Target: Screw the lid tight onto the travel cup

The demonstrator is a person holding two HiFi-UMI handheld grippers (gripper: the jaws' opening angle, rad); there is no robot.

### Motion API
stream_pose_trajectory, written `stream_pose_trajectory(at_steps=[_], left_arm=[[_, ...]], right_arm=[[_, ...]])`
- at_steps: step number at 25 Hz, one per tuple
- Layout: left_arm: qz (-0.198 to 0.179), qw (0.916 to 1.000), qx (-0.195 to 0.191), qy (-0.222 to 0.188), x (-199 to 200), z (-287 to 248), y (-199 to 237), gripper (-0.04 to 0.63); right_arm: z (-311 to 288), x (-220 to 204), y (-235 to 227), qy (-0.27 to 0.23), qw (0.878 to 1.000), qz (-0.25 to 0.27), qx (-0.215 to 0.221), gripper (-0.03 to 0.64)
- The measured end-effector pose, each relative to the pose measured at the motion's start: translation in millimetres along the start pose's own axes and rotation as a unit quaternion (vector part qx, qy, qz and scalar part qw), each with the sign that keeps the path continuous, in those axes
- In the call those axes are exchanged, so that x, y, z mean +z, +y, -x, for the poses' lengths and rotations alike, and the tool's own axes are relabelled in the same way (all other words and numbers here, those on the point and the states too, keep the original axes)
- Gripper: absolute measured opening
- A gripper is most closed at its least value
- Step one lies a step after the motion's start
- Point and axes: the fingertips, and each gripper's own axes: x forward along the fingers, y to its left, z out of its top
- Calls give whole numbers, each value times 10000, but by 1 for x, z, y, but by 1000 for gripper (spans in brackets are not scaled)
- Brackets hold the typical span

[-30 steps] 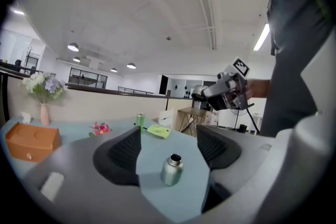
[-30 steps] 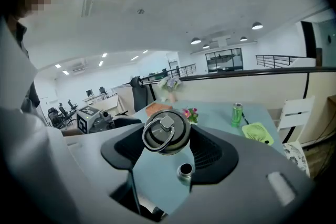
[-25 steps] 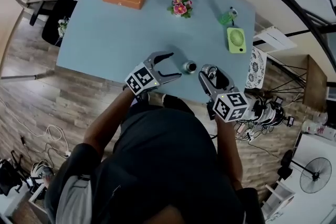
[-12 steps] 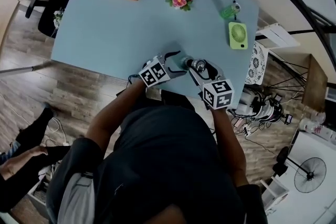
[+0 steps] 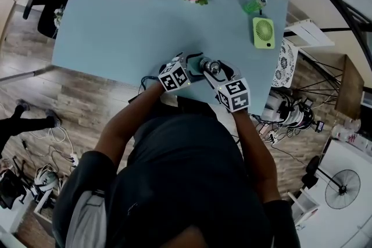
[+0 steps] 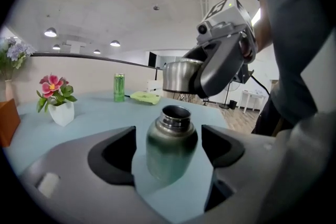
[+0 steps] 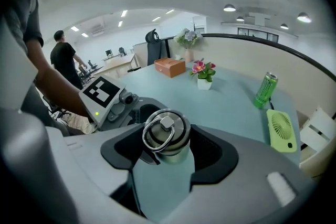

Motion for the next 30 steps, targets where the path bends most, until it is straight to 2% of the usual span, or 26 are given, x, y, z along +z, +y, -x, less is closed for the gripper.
stream_pose_trajectory(at_steps=[16, 25, 30], left_arm=[[-251, 9994, -133, 180, -12, -27, -8, 417], [-322, 9990, -193, 221, -18, -34, -5, 416], [-297, 9994, -166, 87, -18, -37, -3, 416]], right_arm=[[-26, -18, 3, 269, 9979, 455, 384, 259], [-32, -22, 2, 287, 9965, 705, 346, 259], [-34, -22, 1, 309, 9964, 701, 352, 259]])
